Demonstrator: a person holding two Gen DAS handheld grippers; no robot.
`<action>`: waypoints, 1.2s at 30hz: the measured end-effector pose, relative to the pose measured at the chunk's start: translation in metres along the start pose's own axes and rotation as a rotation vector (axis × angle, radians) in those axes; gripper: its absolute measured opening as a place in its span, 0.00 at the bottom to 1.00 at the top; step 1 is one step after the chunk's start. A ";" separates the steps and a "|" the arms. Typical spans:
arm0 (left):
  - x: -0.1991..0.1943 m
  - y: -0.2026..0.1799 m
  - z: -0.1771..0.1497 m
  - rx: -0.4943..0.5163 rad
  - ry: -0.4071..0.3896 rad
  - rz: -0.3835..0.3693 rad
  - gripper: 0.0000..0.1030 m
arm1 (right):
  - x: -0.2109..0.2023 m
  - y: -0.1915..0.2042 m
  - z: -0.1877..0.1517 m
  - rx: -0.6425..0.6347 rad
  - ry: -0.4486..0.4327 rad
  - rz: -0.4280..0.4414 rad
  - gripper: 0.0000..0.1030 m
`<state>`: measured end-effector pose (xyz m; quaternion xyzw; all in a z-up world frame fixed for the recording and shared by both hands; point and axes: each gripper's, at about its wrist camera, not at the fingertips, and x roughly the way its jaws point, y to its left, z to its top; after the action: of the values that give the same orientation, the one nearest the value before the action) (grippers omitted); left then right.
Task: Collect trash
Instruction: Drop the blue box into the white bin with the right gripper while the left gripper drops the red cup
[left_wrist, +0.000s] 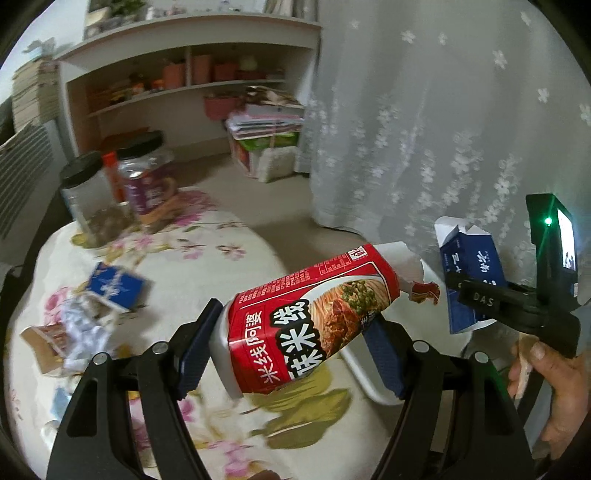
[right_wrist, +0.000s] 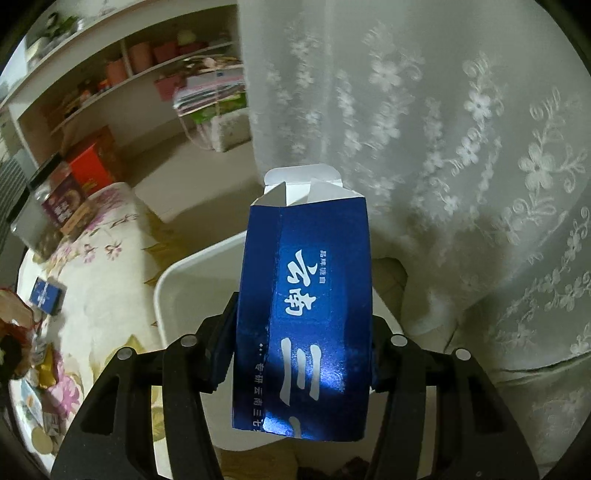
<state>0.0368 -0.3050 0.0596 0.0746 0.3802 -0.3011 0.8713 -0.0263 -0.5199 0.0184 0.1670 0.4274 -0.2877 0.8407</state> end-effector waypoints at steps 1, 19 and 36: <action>0.004 -0.006 0.001 0.004 0.005 -0.006 0.71 | 0.001 -0.007 0.001 0.019 0.004 -0.009 0.52; 0.059 -0.103 0.019 0.103 0.085 -0.101 0.73 | -0.025 -0.100 0.015 0.269 -0.100 -0.084 0.80; 0.059 -0.106 0.012 0.129 0.123 -0.081 0.86 | -0.037 -0.091 0.018 0.222 -0.140 -0.114 0.92</action>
<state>0.0137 -0.4225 0.0365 0.1334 0.4154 -0.3548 0.8269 -0.0898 -0.5875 0.0559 0.2138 0.3419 -0.3914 0.8272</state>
